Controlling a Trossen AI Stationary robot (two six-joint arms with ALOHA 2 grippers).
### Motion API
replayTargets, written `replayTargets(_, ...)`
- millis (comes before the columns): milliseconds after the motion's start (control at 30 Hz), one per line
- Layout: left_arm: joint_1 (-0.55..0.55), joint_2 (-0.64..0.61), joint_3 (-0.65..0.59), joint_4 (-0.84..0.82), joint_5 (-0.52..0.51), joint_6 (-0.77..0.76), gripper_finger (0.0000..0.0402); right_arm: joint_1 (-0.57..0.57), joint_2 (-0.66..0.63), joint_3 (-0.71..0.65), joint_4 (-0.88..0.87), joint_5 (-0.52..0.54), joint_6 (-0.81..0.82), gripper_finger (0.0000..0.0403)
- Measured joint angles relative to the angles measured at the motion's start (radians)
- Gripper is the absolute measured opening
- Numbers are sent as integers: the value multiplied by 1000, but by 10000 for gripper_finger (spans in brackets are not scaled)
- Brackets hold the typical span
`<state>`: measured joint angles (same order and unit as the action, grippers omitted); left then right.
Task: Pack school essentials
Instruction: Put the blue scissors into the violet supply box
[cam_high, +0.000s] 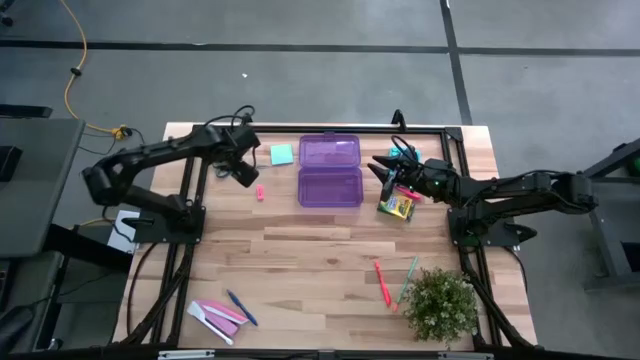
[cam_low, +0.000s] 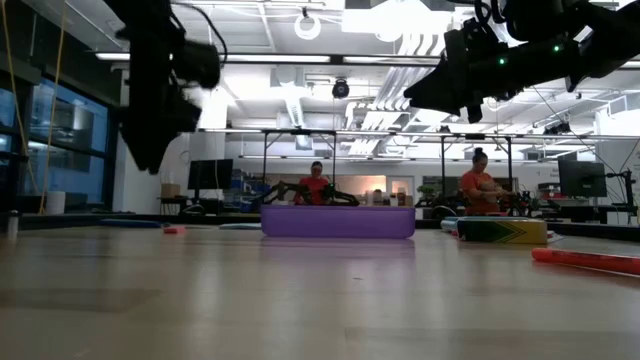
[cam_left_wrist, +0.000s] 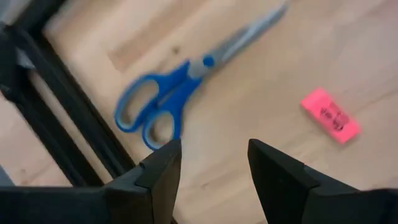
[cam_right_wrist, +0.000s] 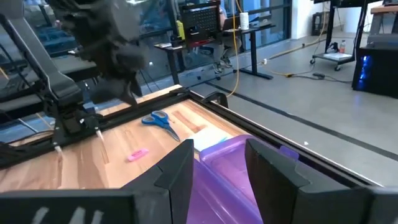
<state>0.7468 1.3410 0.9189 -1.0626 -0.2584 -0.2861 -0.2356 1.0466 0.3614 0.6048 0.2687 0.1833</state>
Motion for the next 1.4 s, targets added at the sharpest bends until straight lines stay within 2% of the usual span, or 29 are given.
replayTargets(300,95,203,-5,-7,-9,29,177,0,0,0,-1,-37,22,138)
replayTargets(567,151,315,-5,31,1,54,177,0,0,0,-3,-37,45,138)
replayTargets(767,165,335,-6,70,-21,54,177,0,0,0,-22,-37,45,138)
replayTargets(1000,178,335,-6,129,29,27,170,0,0,0,-25,-39,52,138)
replayTargets(1233,173,334,-31,114,-23,-11,158,0,-1,0,-33,-41,52,138)
replayTargets(1400,127,335,-77,137,-103,-30,157,1,-1,0,-34,-41,52,138)
